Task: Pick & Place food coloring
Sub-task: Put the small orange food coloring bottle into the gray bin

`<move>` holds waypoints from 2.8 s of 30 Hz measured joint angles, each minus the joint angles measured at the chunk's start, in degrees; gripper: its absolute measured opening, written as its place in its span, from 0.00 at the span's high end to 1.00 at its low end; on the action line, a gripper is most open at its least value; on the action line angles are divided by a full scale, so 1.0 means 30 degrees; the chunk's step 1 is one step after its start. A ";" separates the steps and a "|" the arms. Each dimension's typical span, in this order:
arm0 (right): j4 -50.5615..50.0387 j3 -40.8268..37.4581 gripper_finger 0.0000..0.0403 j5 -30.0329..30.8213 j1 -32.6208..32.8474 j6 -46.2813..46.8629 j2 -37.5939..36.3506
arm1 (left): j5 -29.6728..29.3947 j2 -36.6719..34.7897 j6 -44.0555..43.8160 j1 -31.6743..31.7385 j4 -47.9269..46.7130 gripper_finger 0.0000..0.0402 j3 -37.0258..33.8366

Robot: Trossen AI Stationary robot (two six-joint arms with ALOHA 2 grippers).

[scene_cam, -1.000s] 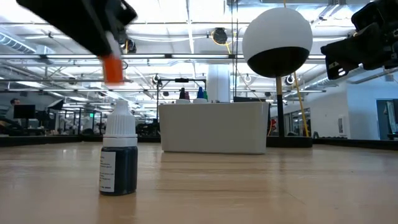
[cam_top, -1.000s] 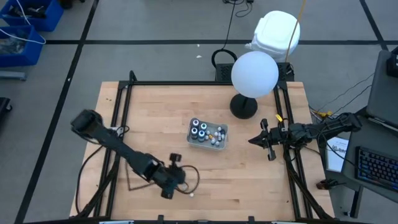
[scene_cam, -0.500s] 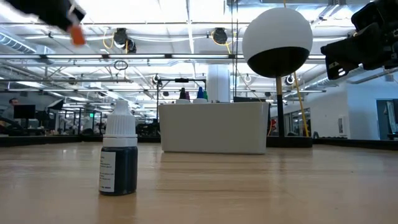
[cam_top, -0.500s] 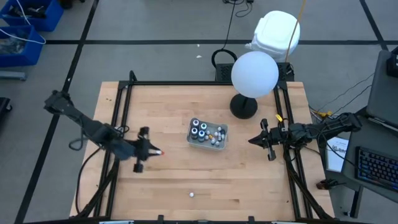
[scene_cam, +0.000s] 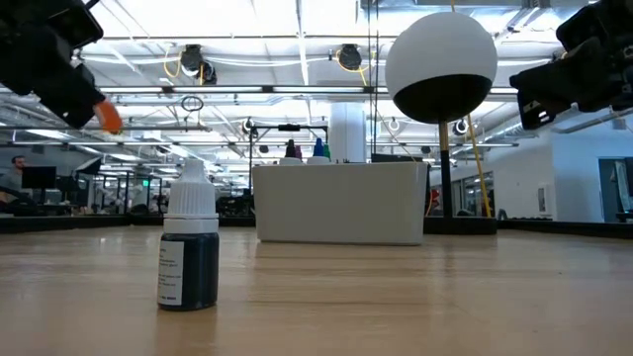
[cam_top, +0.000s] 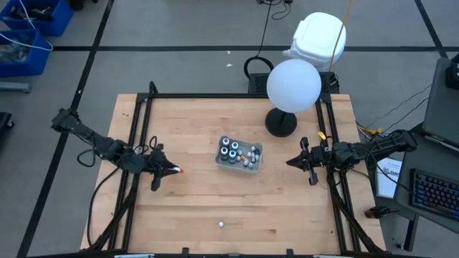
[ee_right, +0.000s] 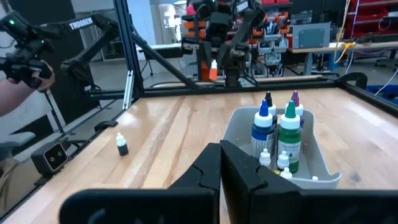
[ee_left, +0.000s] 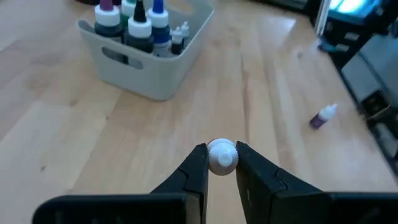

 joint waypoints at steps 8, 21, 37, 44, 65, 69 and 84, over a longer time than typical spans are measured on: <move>0.0085 -0.0123 1.00 0.1510 -0.0007 -0.0295 0.0049 | 0.0985 0.2254 0.0156 0.1667 0.3601 0.85 0.0554; 0.0253 -0.0123 1.00 0.1504 -0.0007 -0.0511 0.0049 | 0.4125 1.5683 0.6113 0.6195 0.0595 0.84 1.4170; 0.0347 -0.0123 1.00 0.1445 0.0000 -0.0511 0.0049 | 0.7751 3.0322 1.1080 1.0963 -0.6190 0.84 2.9550; 0.0083 -0.0123 1.00 0.1431 0.0000 -0.0880 0.0049 | 0.7778 3.2287 1.1295 1.1871 -0.6770 0.84 3.0830; 0.0983 -0.0123 1.00 0.1415 0.0000 -0.2092 0.0069 | 0.8354 3.3501 1.0669 1.1921 -0.5736 0.84 3.0600; 0.1174 -0.0123 1.00 0.1389 0.0000 -0.2085 0.0148 | 0.7883 3.4016 1.0603 1.1950 -0.5623 0.84 3.0589; 0.1116 -0.0123 1.00 0.1380 0.0000 -0.1808 0.0377 | 0.7887 3.4360 1.1082 1.1928 -0.5085 0.69 3.0590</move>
